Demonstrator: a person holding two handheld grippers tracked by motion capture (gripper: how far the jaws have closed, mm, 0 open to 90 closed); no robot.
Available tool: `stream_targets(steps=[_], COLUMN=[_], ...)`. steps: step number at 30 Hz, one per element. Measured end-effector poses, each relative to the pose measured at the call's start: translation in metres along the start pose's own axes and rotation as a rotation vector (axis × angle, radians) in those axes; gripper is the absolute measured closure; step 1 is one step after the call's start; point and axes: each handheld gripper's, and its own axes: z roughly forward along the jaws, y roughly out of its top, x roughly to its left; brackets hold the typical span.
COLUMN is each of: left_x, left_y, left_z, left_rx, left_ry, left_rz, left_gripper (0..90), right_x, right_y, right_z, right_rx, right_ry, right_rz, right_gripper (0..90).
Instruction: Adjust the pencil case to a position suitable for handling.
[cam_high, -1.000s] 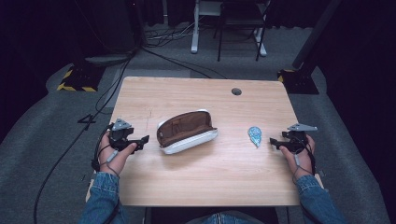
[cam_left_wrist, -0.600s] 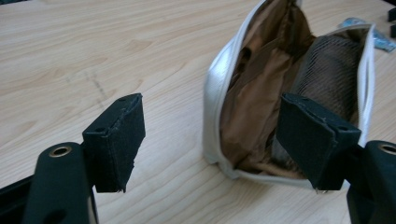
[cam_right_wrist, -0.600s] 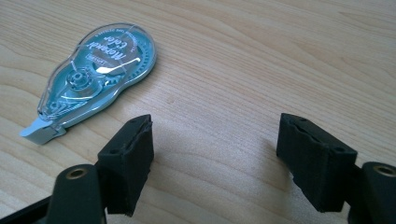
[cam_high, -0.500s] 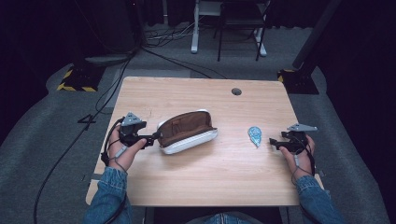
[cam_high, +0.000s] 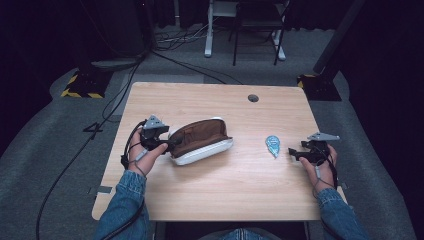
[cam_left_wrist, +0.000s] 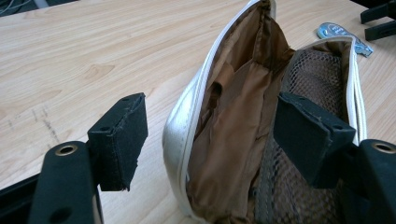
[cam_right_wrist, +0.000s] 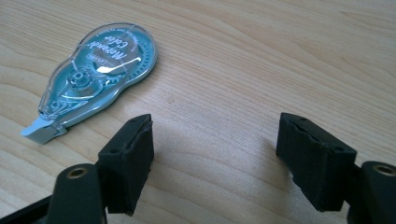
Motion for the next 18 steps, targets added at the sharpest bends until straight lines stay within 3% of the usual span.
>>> stream_targets(steps=[18], left_x=[0.016], left_y=[-0.006], left_z=[0.031], left_rx=[0.010], left_ry=[-0.041], left_rz=[-0.014], left_gripper=[39.5], right_x=[0.000], right_y=[0.000], right_z=[0.000], right_rx=[0.000], right_ry=[0.000], right_rz=[0.000], right_gripper=[27.9])
